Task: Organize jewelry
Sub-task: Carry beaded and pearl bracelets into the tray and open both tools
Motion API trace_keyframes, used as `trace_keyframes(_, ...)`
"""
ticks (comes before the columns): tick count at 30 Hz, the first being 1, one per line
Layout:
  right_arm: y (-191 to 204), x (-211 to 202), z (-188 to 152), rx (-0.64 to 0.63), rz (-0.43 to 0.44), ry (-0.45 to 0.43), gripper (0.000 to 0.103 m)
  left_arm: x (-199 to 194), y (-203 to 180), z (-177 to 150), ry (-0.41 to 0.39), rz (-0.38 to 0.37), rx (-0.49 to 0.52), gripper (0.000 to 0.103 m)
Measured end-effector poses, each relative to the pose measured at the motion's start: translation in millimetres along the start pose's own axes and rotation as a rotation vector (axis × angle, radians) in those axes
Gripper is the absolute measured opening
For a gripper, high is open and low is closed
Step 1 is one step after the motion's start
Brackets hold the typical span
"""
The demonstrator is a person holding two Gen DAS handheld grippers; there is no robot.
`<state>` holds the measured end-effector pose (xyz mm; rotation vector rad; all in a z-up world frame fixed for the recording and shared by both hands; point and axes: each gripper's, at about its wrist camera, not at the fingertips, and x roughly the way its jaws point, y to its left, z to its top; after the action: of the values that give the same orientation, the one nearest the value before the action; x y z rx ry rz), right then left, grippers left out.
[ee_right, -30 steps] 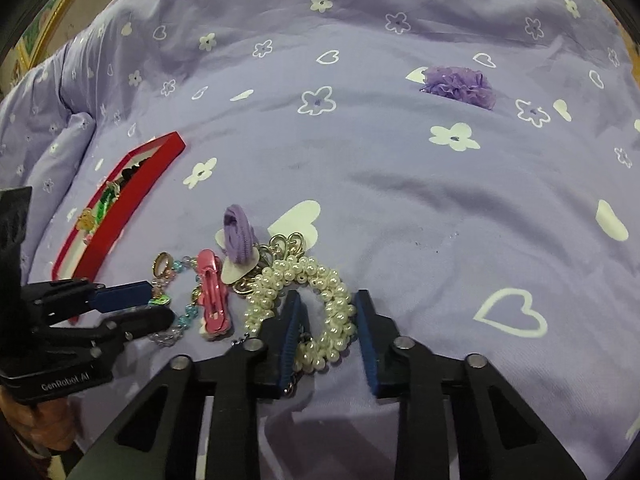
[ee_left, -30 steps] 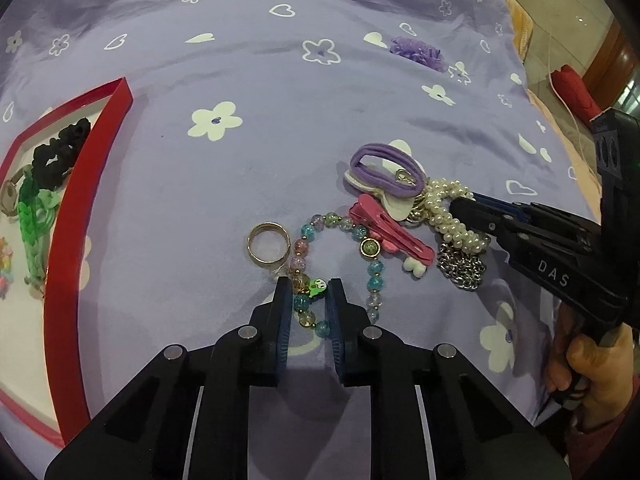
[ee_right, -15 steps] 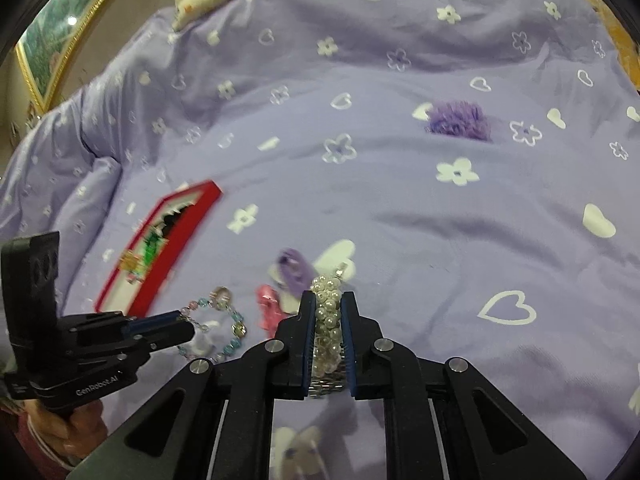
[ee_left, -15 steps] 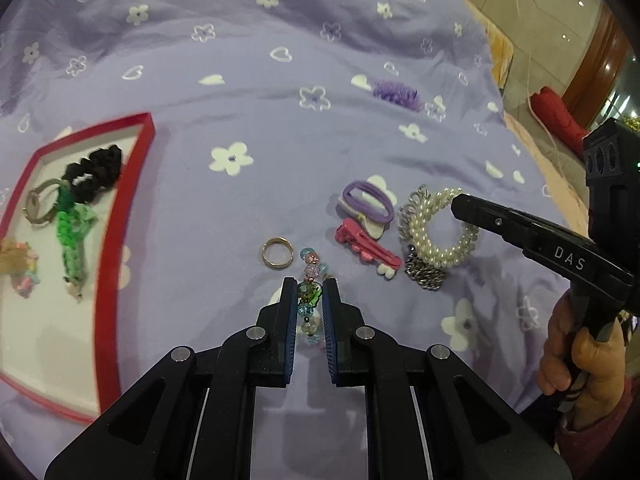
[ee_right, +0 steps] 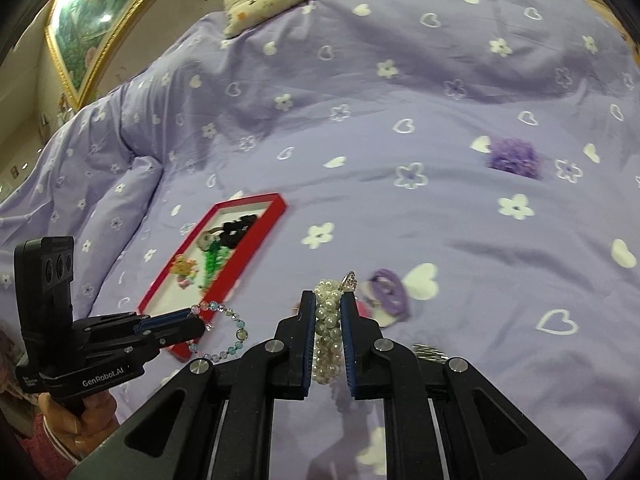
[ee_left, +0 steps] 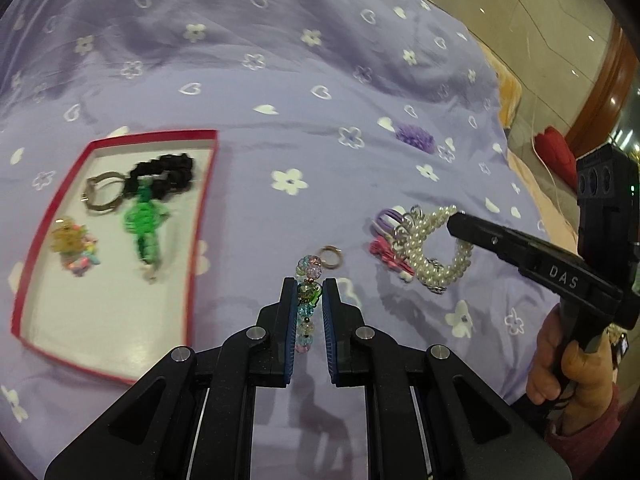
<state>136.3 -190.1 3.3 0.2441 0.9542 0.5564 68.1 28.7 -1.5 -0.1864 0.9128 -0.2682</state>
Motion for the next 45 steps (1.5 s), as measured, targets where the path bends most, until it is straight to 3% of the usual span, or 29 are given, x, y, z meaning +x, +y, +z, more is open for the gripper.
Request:
trace_keyframes(18, 93, 58, 15, -0.112, 0.157, 0.059, 0.012, -45, 96, 1, -0.084, 0.117, -0.158, 0.011)
trace_keyframes(31, 156, 109, 23, -0.170, 0.255, 0.106, 0.012, -43, 152, -5, -0.078, 0.162, -0.255, 0.011)
trace_keyframes(38, 170, 147, 18, -0.175, 0.264, 0.164, 0.012, -26, 177, -4, -0.055, 0.161, -0.285, 0.011)
trace_keyframes(45, 160, 180, 11, -0.180, 0.205, 0.226, 0.012, -6, 206, -12, -0.008, 0.174, -0.344, 0.011)
